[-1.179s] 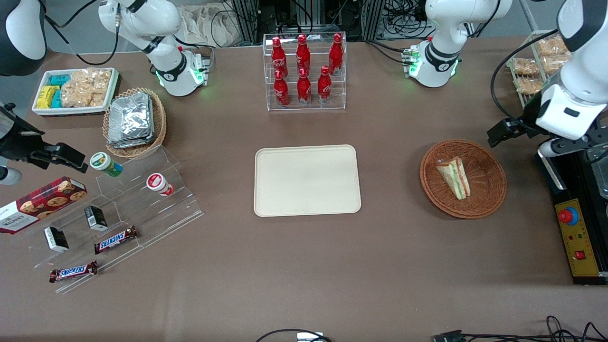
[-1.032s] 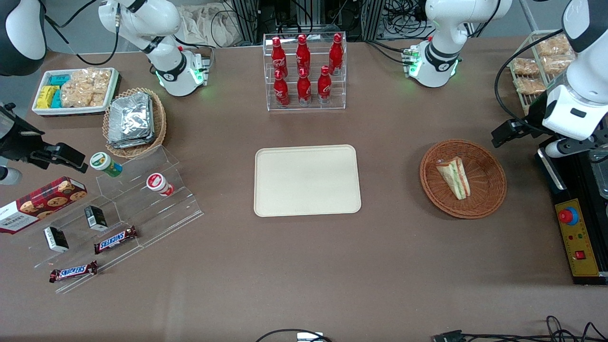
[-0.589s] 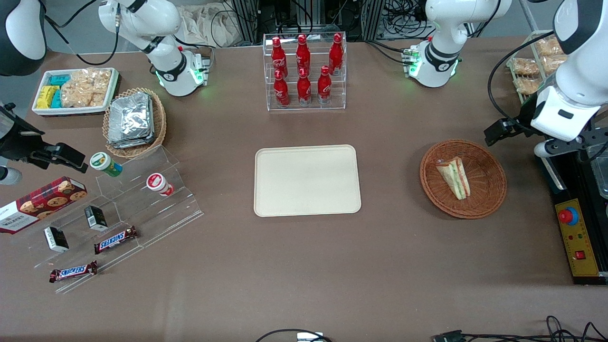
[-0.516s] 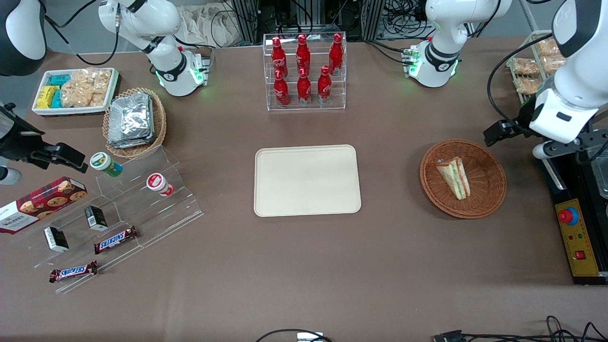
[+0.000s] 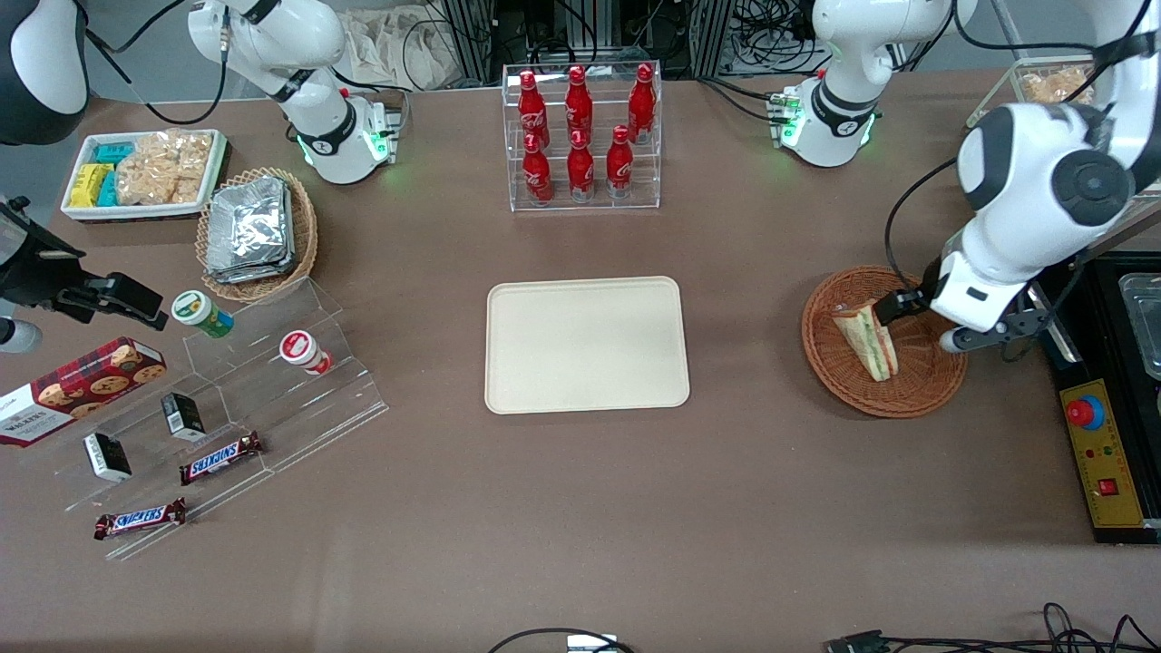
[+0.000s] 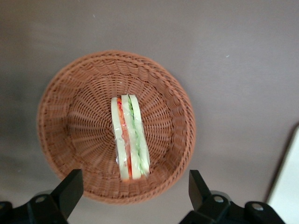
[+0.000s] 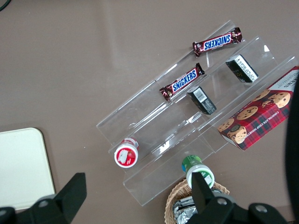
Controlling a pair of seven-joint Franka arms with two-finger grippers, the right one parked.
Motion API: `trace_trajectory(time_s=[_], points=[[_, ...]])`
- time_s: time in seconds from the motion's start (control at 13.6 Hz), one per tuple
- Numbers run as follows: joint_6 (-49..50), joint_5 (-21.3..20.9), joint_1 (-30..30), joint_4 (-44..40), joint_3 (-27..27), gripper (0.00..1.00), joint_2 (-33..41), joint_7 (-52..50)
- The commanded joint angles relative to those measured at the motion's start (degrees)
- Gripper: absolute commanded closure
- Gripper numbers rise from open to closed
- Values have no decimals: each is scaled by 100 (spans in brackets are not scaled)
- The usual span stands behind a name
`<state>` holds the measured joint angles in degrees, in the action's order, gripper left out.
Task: Place sandwich from basket to tray
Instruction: 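Lower the left gripper and close it on the wrapped sandwich, then lift the sandwich up out of the basket with the left gripper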
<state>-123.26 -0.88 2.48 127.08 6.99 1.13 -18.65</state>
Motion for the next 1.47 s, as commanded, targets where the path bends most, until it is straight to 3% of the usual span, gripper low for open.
trace_trajectory(time_s=[0.0, 0.44, 0.88, 1.03, 1.4], points=[[-461, -62, 42, 282, 4, 0, -243, -33], [-2122, -71, 34, 1187, -146, 0, -851, -24], [-2176, -62, 42, 1188, -154, 5, -1018, -24], [-2176, -97, 34, 1197, -154, 99, -1027, 11], [-2150, -97, 42, 1171, -190, 100, -1001, 20]])
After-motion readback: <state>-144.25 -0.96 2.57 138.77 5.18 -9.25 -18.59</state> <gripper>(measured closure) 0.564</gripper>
